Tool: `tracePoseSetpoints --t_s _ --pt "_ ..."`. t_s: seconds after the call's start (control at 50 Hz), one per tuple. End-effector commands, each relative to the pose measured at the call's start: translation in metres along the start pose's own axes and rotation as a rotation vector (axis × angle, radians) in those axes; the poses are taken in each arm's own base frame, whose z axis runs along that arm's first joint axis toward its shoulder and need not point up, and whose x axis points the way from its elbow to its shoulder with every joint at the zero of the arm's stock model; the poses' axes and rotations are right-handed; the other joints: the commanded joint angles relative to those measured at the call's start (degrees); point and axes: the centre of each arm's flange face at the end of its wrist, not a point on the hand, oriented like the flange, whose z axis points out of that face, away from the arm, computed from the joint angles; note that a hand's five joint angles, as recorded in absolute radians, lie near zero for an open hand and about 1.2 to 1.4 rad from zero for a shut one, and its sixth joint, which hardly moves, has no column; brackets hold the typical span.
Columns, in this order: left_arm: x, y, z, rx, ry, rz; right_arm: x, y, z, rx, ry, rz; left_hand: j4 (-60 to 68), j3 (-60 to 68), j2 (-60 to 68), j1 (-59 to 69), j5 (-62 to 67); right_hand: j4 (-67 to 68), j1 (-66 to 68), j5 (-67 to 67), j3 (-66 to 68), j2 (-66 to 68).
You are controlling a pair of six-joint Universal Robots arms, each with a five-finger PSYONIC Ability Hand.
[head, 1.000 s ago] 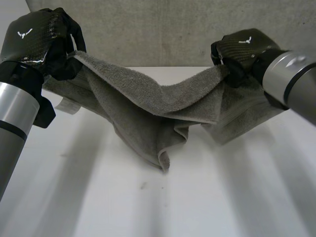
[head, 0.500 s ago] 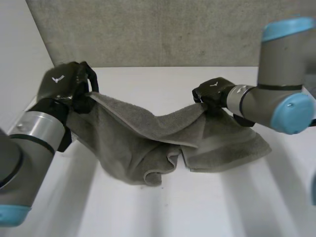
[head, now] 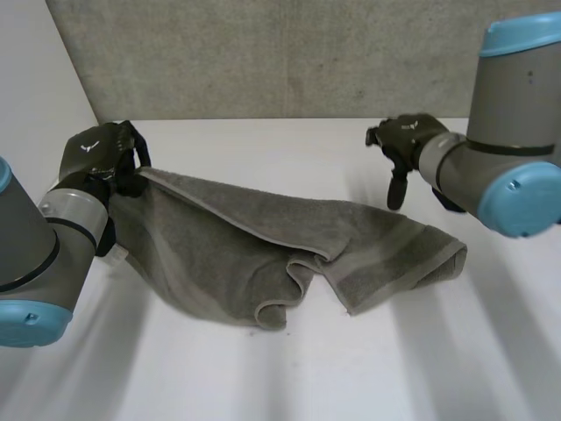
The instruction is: Fold the towel.
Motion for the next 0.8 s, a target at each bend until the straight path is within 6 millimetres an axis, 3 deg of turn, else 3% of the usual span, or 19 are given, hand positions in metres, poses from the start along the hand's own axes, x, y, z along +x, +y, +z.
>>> tracePoseSetpoints --t_s 0.02,0.18,0.28,0.5,0.8 --pt "-0.003 0.005 -0.002 -0.017 -0.010 0.000 -0.020 0.033 -0.026 -0.089 -0.091 0.039 10.1 10.2 10.2 11.3 10.8 -1.2 0.1 0.3 -0.6 -0.8" --pt "-0.013 0.005 0.000 -0.018 -0.038 0.000 -0.048 0.094 -0.045 -0.130 -0.132 0.101 10.1 10.2 10.2 11.3 10.8 10.1 11.4 11.6 10.7 10.4" --pt "-0.016 0.006 0.000 -0.021 -0.046 0.000 -0.056 0.115 -0.048 -0.084 -0.119 0.098 10.1 10.2 10.2 11.3 10.8 12.5 13.8 14.0 13.1 12.8" --pt "-0.015 0.013 -0.006 -0.048 -0.043 0.001 -0.072 0.135 -0.042 -0.005 -0.121 0.077 10.1 10.2 10.2 11.3 10.8 8.1 9.4 9.6 8.7 8.4" --pt "-0.013 0.016 -0.008 -0.051 -0.038 0.002 -0.076 0.143 -0.027 0.043 -0.109 0.069 10.1 10.2 10.2 11.3 10.8 11.6 12.9 13.1 12.2 11.9"
